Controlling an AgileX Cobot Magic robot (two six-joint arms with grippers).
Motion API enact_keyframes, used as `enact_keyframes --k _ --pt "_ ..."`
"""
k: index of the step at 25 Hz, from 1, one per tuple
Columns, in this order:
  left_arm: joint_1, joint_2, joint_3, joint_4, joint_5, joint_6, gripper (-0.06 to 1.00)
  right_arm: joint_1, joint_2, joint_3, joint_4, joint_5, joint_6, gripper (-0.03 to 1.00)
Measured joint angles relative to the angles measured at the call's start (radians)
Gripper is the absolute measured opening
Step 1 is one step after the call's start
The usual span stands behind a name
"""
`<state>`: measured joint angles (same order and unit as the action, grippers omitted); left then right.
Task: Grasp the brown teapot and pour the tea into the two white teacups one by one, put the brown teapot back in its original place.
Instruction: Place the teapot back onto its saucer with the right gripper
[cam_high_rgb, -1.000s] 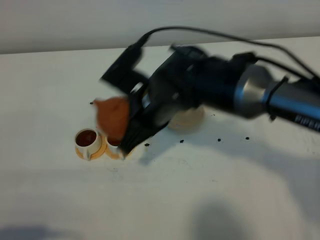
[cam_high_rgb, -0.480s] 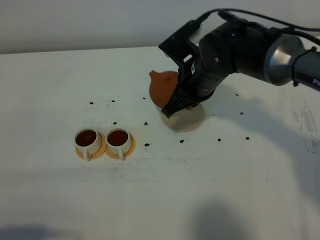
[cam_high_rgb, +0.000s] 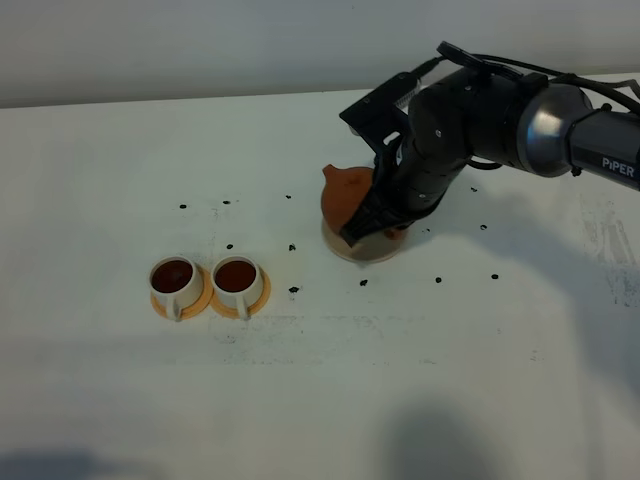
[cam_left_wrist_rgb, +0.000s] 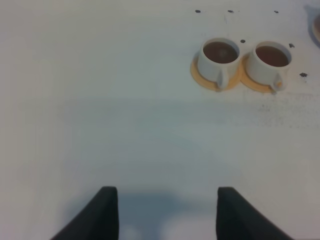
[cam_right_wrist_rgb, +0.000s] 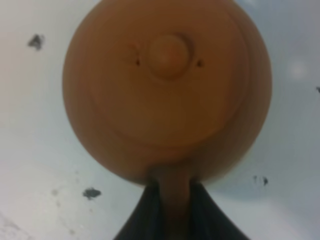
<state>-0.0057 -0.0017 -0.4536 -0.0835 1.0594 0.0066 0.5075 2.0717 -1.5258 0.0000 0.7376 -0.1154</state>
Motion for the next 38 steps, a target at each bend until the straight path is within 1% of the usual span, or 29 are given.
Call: enact_keyframes --k 10,16,20,30,33,35,38 --pt "0.0 0.0 0.0 0.0 0.0 -0.001 0.44 -0.013 0.0 0.026 0.03 -0.038 0.0 0.11" --pt "0.0 0.0 0.0 0.0 0.0 -0.001 0.44 -0.015 0.005 0.028 0.041 -0.039 0.001 0.11" --pt "0.0 0.0 0.0 0.0 0.0 -0.001 0.44 -0.015 0.026 0.028 0.067 -0.038 0.002 0.11" --pt "0.0 0.0 0.0 0.0 0.0 -0.001 0.44 -0.017 0.03 0.028 0.075 -0.036 0.002 0.11" --pt "0.0 0.0 0.0 0.0 0.0 -0.001 0.44 -0.017 0.03 0.028 0.077 -0.032 0.002 0.15" --pt "0.0 0.0 0.0 0.0 0.0 -0.001 0.44 -0.017 0.029 0.028 0.079 -0.031 0.002 0.23" --pt "0.0 0.0 0.0 0.0 0.0 0.0 0.44 -0.017 0.025 0.028 0.082 -0.029 0.002 0.38"
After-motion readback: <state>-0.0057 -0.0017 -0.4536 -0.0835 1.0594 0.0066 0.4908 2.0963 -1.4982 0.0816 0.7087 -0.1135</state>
